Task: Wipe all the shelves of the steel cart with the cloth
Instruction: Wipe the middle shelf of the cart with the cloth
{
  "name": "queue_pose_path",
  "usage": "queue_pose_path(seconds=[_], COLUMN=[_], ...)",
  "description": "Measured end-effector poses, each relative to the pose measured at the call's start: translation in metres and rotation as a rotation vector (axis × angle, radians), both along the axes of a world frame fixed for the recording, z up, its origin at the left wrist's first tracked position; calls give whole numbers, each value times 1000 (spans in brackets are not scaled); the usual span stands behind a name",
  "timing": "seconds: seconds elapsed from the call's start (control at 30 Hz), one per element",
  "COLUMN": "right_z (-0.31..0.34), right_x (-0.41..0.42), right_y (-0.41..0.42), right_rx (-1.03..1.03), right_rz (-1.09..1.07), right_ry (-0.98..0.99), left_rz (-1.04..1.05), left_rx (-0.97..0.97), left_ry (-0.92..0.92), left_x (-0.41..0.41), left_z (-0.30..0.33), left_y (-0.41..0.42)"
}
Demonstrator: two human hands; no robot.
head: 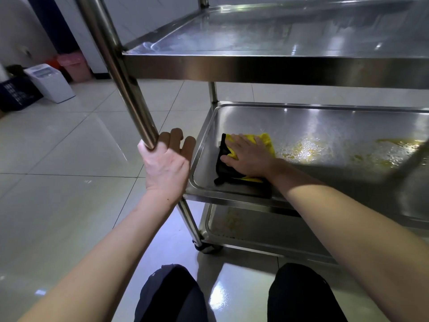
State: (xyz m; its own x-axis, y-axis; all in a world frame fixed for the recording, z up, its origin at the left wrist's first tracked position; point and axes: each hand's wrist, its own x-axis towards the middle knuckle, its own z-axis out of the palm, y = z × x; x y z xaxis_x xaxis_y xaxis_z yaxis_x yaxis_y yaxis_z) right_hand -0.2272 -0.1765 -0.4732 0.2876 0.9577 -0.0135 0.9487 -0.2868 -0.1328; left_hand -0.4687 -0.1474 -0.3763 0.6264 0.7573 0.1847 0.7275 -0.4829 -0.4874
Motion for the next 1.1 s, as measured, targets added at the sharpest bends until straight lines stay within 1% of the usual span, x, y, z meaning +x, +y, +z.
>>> queue_pose_path(seconds=[0.07,0.17,0.3,0.37,0.6,0.87,1.1], right_z=[0,1,-2,-5,-5,0,2], right_x=[-7,-23,-37,-37,-16,30,20], right_y=[-12,-32,-55,-60,-41,-10,-22], right_rx=[12,-41,-71,-72,-34,-53,-67], right_rz=[27,64,84,76,24,-139,-124], right_ry=[-26,-50,-22,-38,-39,10,12], left_rz=[0,17,30,17,-18,9,28], left_rx=[-2,1,4,6,11,21,7], left_ry=[5,6,13,8,-28,-13,-21], left_x=[-1,0,0,0,-1,0,2], left_z=[2,2,3,3,-2,-3,-2], left_y=[-1,-3,-3,-3,2,2,0])
